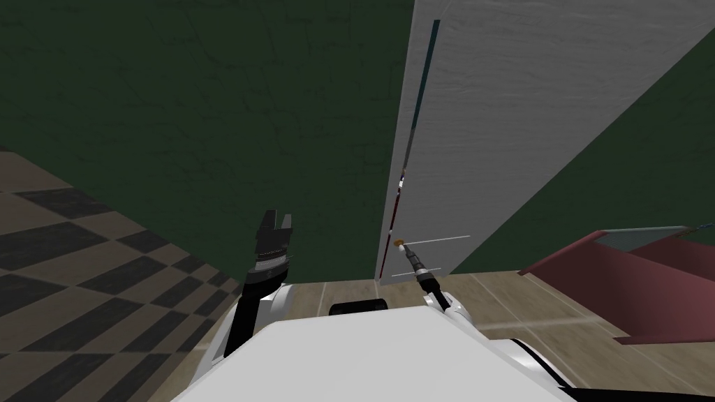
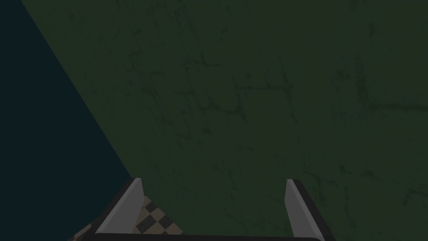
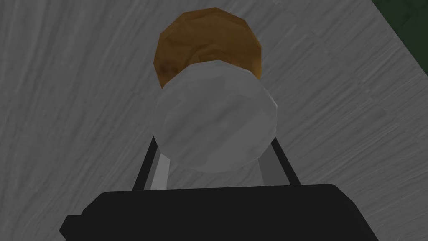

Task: Pull the door open

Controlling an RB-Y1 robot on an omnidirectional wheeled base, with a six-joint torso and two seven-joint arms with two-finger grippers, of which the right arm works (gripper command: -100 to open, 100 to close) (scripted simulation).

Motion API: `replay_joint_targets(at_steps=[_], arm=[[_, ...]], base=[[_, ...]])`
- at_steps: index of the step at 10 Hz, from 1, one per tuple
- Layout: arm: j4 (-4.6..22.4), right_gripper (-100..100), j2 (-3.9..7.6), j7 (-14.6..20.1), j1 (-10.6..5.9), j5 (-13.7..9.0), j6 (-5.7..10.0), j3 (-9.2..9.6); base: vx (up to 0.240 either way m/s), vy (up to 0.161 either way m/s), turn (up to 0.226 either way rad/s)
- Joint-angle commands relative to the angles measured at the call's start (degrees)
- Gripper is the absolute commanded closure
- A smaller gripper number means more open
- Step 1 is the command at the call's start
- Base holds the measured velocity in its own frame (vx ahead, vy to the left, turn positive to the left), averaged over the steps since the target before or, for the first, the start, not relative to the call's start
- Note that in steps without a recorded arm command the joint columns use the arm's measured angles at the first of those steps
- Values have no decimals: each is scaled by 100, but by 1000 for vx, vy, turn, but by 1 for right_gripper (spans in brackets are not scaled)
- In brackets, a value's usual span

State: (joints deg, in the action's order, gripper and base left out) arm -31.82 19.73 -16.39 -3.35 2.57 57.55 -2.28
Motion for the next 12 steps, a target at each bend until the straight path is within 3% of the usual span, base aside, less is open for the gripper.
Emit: replay_joint_targets(at_steps=[1,4,10,12], arm=[[59,100,-84,183,4,5,29,94],[59,100,-83,623,-18,-120,1,167],[148,100,-83,651,-18,-120,1,167],[58,100,-82,1041,-40,-252,-29,244]], base=[[-29,-15,13],[-26,-12,34],[-4,-3,1],[-38,-18,50]])
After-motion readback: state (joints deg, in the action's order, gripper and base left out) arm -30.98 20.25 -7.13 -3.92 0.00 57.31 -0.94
